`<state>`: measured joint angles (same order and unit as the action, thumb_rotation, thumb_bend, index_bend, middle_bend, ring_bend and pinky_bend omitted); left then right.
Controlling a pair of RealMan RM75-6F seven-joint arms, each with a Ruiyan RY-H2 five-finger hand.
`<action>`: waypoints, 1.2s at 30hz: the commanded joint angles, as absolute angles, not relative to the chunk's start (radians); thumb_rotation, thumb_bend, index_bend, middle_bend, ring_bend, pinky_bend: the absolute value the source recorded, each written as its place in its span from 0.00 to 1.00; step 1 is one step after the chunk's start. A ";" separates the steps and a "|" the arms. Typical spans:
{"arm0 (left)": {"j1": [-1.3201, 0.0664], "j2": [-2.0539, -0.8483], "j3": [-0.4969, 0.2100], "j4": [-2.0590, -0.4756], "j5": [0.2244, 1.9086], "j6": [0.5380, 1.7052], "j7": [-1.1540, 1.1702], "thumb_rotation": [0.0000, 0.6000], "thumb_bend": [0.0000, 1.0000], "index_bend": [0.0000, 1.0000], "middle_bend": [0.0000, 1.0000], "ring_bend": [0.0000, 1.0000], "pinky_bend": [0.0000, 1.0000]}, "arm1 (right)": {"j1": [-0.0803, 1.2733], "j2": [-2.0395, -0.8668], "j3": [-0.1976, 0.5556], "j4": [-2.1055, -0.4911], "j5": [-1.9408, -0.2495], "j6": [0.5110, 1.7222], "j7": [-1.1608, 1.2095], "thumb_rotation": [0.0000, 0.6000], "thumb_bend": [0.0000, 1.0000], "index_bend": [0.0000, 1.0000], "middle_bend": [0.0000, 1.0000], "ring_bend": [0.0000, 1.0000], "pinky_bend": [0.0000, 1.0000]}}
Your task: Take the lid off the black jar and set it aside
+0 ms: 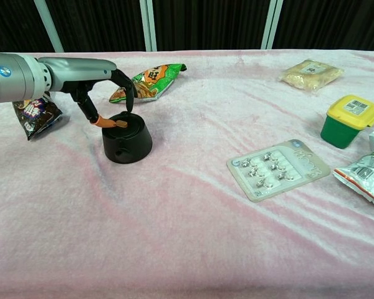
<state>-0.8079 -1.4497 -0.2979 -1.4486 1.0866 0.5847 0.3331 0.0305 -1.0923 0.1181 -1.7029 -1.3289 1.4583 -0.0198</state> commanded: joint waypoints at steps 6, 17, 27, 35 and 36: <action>-0.830 -1.472 -0.269 -1.427 1.040 0.608 0.356 1.00 0.31 0.48 0.18 0.00 0.01 | 0.030 -1.092 0.119 -1.701 -1.327 1.458 -0.018 1.00 0.26 0.21 0.08 0.13 0.21; -0.845 -1.496 -0.253 -1.419 1.038 0.640 0.350 1.00 0.32 0.51 0.20 0.00 0.01 | 0.031 -1.091 0.120 -1.700 -1.327 1.457 -0.016 1.00 0.26 0.21 0.08 0.13 0.21; -0.860 -1.507 -0.241 -1.410 1.017 0.655 0.352 1.00 0.37 0.53 0.21 0.00 0.01 | 0.032 -1.089 0.120 -1.700 -1.327 1.454 -0.014 1.00 0.26 0.21 0.08 0.13 0.21; -0.882 -1.525 -0.221 -1.402 0.987 0.674 0.376 1.00 0.39 0.54 0.21 0.00 0.01 | 0.033 -1.088 0.119 -1.700 -1.327 1.453 -0.013 1.00 0.26 0.21 0.08 0.13 0.21; -0.884 -1.526 -0.219 -1.402 0.983 0.676 0.378 1.00 0.39 0.55 0.21 0.00 0.01 | 0.032 -1.088 0.119 -1.701 -1.327 1.452 -0.012 1.00 0.26 0.21 0.08 0.13 0.21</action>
